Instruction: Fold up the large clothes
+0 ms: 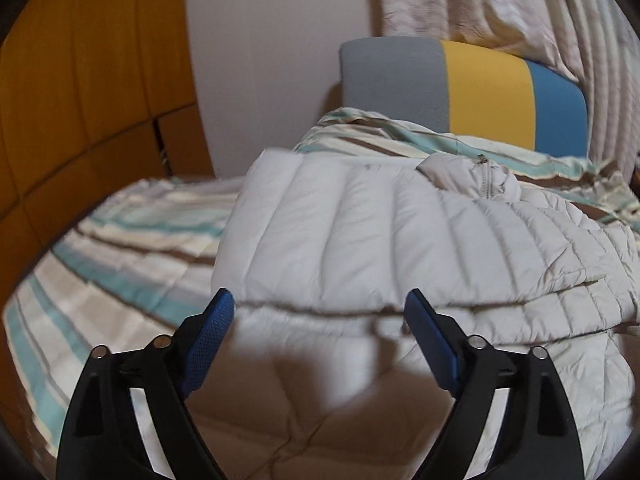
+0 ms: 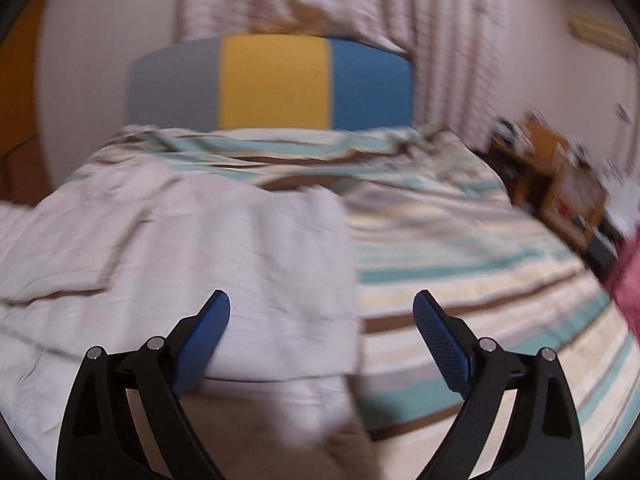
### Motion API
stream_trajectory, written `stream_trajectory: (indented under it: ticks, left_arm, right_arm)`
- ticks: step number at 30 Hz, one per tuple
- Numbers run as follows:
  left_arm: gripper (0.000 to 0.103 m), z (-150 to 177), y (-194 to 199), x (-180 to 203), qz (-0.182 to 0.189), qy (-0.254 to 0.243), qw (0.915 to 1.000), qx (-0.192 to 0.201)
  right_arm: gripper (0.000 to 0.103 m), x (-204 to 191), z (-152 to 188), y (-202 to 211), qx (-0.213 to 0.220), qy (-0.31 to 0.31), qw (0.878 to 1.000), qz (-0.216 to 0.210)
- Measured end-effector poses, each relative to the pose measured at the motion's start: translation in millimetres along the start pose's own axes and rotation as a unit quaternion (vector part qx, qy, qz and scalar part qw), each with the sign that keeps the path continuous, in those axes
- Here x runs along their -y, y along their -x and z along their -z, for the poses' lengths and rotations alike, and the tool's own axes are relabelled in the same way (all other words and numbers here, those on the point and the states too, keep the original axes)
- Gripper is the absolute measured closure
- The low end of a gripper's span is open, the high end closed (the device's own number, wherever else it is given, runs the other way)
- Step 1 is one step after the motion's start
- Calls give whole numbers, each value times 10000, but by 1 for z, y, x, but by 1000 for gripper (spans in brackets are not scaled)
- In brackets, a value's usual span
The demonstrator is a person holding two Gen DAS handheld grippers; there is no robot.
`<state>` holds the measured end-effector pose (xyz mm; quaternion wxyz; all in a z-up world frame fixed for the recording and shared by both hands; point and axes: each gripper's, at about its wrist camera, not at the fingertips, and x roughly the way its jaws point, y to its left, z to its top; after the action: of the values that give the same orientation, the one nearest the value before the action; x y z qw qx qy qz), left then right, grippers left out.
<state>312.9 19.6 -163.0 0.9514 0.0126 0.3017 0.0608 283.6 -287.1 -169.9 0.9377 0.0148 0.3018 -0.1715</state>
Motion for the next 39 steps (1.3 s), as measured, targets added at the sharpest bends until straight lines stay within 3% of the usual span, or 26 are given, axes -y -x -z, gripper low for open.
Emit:
stream_trajectory:
  ticks: [6,8,12,13,14,16,17,21,26,32,33,36,39]
  left_arm:
    - [10,8,-5,-2,-23,77,9997,-238]
    - [8,9,-13,4,-46,57,9993,-372]
    - [8,13,-21,-2,-23,203,9983,-550]
    - [8,14,-21,-4,1,265,9981,-553]
    - [8,14,-21,-6,21,313,9980,-552]
    - [8,15,-20,-12,68,438,9976,-536]
    - [8,15,-20,-14,92,497,9973,-527]
    - [8,15,-15,-22,126,686,9968,-382]
    - [8,8,-2,-25,150,744,9970,-177]
    - [8,-39,-14,-23,210,749,9969,-127]
    - [10,-52,-25,-22,198,726,9970,-205]
    - [34,-77,-57,-15,136,562,9974,-436]
    - [45,-89,-91,-9,82,414,9972,-624]
  right_arm:
    - [11,-71,-34,19,213,742,9939,-788]
    - [24,-97,-49,15,115,821,9897,-1171]
    - [35,-136,-65,-3,-223,825,9830,-1625]
    - [43,-145,-66,-13,-413,825,9811,-1702]
    - [54,-149,-64,-20,-574,827,9796,-1736]
    - [67,-158,-57,-39,-939,971,9779,-1594]
    - [69,-157,-54,-44,-1010,1036,9779,-1509]
    - [67,-137,-35,-57,-1005,1101,9840,-975]
    - [67,-116,-16,-65,-1009,671,9875,-1005]
    - [65,-118,-9,-63,-831,738,9895,-923]
    - [65,-117,-9,-63,-825,719,9895,-941]
    - [65,-115,-8,-64,-816,670,9895,-987]
    - [65,-114,-7,-62,-808,655,9895,-1004]
